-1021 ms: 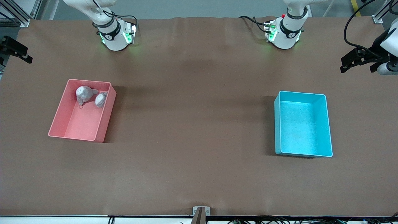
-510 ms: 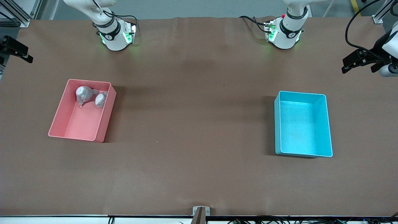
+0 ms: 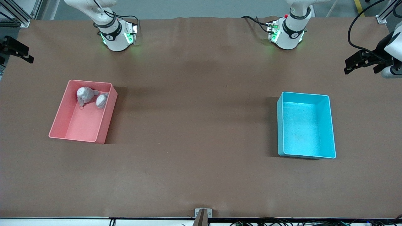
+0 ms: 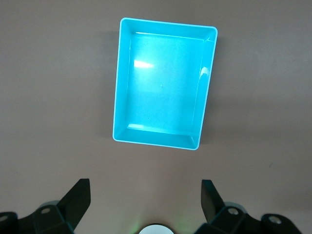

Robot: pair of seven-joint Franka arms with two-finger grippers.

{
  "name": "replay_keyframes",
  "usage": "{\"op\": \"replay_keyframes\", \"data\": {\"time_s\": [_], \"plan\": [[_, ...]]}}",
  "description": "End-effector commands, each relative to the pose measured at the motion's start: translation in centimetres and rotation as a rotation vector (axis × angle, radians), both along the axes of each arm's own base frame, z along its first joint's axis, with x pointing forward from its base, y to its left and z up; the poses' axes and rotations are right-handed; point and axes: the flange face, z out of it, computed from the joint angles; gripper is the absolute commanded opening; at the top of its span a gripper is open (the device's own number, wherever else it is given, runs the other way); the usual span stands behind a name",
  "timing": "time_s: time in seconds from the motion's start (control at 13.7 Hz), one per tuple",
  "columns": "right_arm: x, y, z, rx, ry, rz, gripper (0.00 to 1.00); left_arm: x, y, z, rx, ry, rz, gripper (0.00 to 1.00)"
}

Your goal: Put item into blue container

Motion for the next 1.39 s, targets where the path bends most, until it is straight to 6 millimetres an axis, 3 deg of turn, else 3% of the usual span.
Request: {"op": "replay_keyframes", "data": {"time_s": [0.0, 1.31], "plan": [[-0.46, -0.07, 0.23, 0.006, -0.012, 0.015, 1.00, -0.30, 0.06, 0.22, -0.014, 0.000, -0.009, 1.00], [-0.57, -0.16, -0.08, 0.011, -0.002, 0.003, 1.00, 0.05, 0.10, -0.11, -0.013, -0.007, -0.009, 1.00]]}}
